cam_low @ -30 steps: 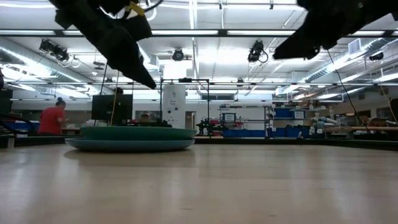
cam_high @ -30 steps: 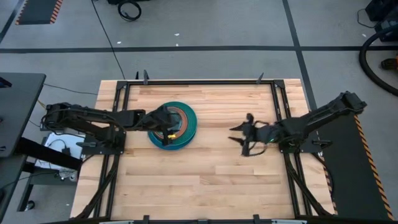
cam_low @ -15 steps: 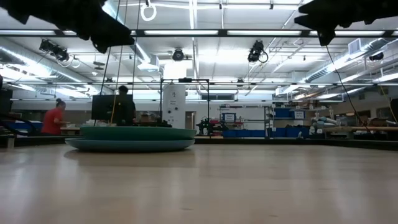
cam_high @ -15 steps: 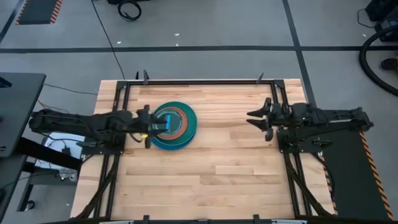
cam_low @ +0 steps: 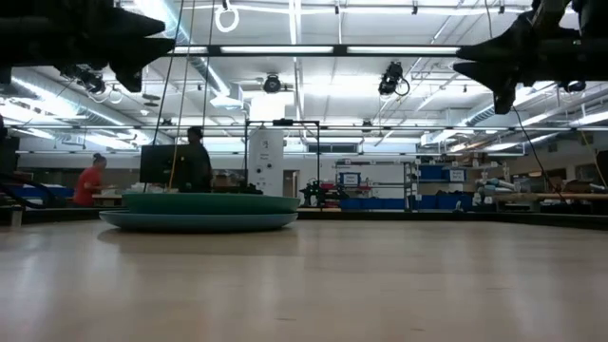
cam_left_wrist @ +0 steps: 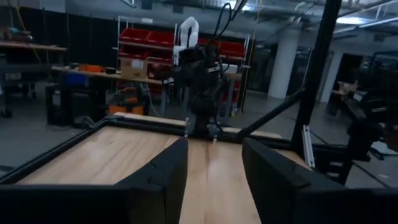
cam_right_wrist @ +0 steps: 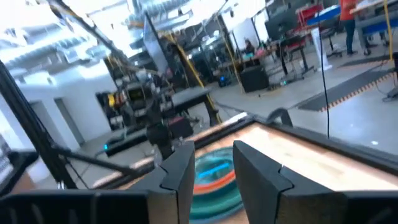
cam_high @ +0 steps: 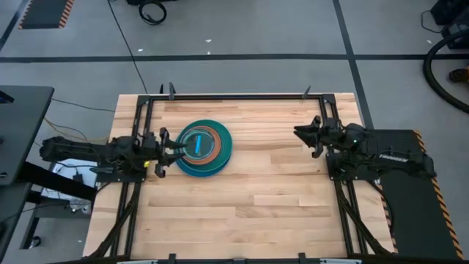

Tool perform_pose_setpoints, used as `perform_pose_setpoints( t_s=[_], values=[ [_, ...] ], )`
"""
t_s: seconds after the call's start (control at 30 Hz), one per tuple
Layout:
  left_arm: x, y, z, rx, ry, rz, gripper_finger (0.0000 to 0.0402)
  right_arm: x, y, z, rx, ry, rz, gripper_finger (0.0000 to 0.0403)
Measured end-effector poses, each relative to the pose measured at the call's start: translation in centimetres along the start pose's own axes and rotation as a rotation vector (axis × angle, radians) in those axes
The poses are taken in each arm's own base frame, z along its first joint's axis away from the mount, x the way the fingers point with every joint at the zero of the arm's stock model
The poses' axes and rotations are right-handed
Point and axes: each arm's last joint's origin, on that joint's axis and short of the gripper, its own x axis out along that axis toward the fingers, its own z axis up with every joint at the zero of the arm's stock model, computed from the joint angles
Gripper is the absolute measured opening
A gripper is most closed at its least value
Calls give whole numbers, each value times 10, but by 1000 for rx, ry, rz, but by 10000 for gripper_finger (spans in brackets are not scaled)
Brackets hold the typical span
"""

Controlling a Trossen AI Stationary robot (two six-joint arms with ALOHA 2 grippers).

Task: Stack plastic plates
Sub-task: Return to Home Position

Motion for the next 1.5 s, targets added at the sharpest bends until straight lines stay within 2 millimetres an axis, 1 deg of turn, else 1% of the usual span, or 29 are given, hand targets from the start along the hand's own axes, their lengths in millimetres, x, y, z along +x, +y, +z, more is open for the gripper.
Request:
perform_pose_setpoints(
  t_s=[0.2,0.3,0.4,0.53,0.63,0.77,0.83,0.97,1.5],
  values=[
    [-18,0,-8,-3,23,-31,120,-8,-5,9,5,-79,-9,116],
    [-28,1,-7,-6,2,-22,96,-9,-9,4,38,-110,-10,116],
    [-30,0,-10,5,30,7,68,-9,-16,-12,54,-139,-11,116],
    [-29,-1,-15,18,27,-11,34,-8,-21,-15,129,-160,-160,116],
    [-29,-2,-16,16,39,-12,16,-9,-23,-15,124,-171,-204,116],
    [-27,-2,-19,-147,53,-6,12,-8,-23,-16,2,-154,-218,116],
    [-28,-2,-19,-183,45,-5,16,-9,-23,-15,-49,-155,-220,116],
    [-28,-2,-19,-186,49,-5,23,-9,-23,-15,-77,-153,-222,116],
    [-28,-2,-19,-185,49,-5,23,-9,-23,-15,-79,-152,-221,116]
  ],
)
